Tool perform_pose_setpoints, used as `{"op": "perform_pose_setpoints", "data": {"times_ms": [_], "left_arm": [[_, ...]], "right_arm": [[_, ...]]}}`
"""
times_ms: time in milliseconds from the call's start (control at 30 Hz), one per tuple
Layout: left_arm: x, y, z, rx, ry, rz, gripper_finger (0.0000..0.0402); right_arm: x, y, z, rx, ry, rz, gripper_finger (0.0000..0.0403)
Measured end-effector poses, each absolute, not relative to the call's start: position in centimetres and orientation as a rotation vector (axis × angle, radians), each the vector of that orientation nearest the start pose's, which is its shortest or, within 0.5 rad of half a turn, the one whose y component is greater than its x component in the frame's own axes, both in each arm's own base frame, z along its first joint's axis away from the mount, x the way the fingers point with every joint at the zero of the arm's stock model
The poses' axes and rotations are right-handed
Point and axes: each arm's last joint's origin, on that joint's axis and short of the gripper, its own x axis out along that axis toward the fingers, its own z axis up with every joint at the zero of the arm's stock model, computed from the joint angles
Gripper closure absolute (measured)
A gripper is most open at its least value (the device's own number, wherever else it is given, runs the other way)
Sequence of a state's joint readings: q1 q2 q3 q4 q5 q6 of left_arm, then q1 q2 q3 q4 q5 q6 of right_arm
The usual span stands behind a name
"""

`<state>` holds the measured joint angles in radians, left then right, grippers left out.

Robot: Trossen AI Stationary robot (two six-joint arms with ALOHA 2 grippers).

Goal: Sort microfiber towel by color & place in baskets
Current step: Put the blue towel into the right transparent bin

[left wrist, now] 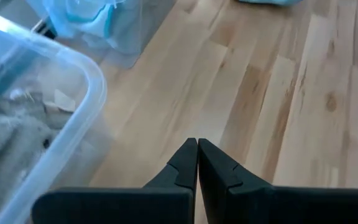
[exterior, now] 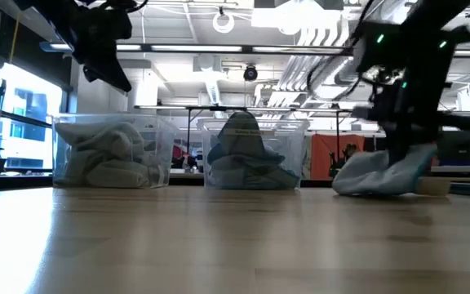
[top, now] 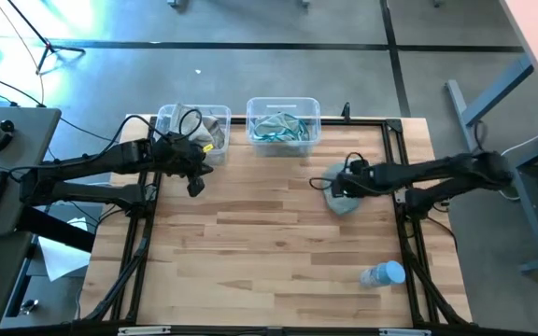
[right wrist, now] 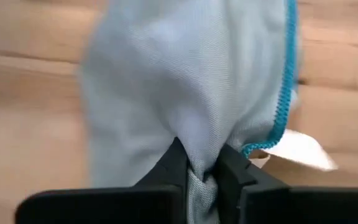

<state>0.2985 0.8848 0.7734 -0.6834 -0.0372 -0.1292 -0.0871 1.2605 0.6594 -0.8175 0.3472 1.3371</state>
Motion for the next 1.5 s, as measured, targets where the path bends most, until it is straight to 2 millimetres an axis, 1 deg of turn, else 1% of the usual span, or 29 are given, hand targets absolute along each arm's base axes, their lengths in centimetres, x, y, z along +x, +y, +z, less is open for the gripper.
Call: {"op": "perform_pose_setpoints", "data": {"times_ms": [100, 167, 267, 367, 467, 567, 633, 733, 833, 900, 967, 1067, 1167, 1267, 1367, 1500], "left_arm": [[16.3, 5.1, 27.1, -0.167, 0.782, 0.344, 0.0401], [16.3, 5.1, 27.1, -0.122, 0.788, 0.325, 0.0401], [16.3, 5.1, 27.1, -0.079, 0.796, 0.307, 0.0401], [16.3, 5.1, 27.1, -0.036, 0.803, 0.289, 0.0401], [16.3, 5.1, 27.1, 0.020, 0.811, 0.265, 0.0401], [16.3, 5.2, 27.1, 0.050, 0.816, 0.253, 0.0401], [16.3, 5.2, 27.1, 0.052, 0.816, 0.253, 0.0401], [16.3, 5.2, 27.1, 0.050, 0.816, 0.253, 0.0401], [16.3, 5.2, 27.1, 0.048, 0.815, 0.254, 0.0401], [16.3, 5.2, 27.1, 0.046, 0.815, 0.255, 0.0401], [16.2, 5.1, 27.1, 0.035, 0.816, 0.259, 0.0401], [16.2, 5.1, 27.0, 0.019, 0.827, 0.263, 0.0401], [16.0, 5.1, 26.8, 0.013, 0.850, 0.262, 0.0401], [15.8, 5.0, 26.6, -0.004, 0.880, 0.264, 0.0401], [15.7, 5.0, 26.6, -0.030, 0.886, 0.274, 0.0401], [15.7, 5.0, 26.6, -0.039, 0.884, 0.279, 0.0401]], "right_arm": [[18.6, -1.0, 19.5, 0.936, 0.768, -1.135, 0.0390], [18.7, -0.2, 21.4, 0.941, 0.666, -1.089, 0.0393], [19.1, 0.6, 24.5, 0.926, 0.537, -1.071, 0.0393], [20.5, 1.1, 28.0, 0.874, 0.429, -1.051, 0.0393], [22.8, 1.2, 31.4, 0.777, 0.355, -1.043, 0.0393], [25.5, 0.5, 34.5, 0.666, 0.310, -1.053, 0.0393], [27.4, -0.4, 36.3, 0.603, 0.308, -1.059, 0.0393], [30.0, -2.6, 38.5, 0.553, 0.314, -1.070, 0.0393], [32.0, -5.4, 40.0, 0.536, 0.336, -1.074, 0.0388], [33.2, -7.5, 40.4, 0.530, 0.357, -1.086, 0.0379], [34.4, -9.4, 40.2, 0.545, 0.387, -1.090, 0.0375], [35.9, -12.2, 39.0, 0.585, 0.443, -1.097, 0.0375], [37.1, -14.4, 36.8, 0.614, 0.511, -1.120, 0.0378], [37.8, -16.5, 33.9, 0.685, 0.587, -1.156, 0.0378], [38.4, -18.5, 31.3, 0.750, 0.662, -1.153, 0.0372], [39.1, -20.4, 28.5, 0.810, 0.704, -1.169, 0.0365]]}}
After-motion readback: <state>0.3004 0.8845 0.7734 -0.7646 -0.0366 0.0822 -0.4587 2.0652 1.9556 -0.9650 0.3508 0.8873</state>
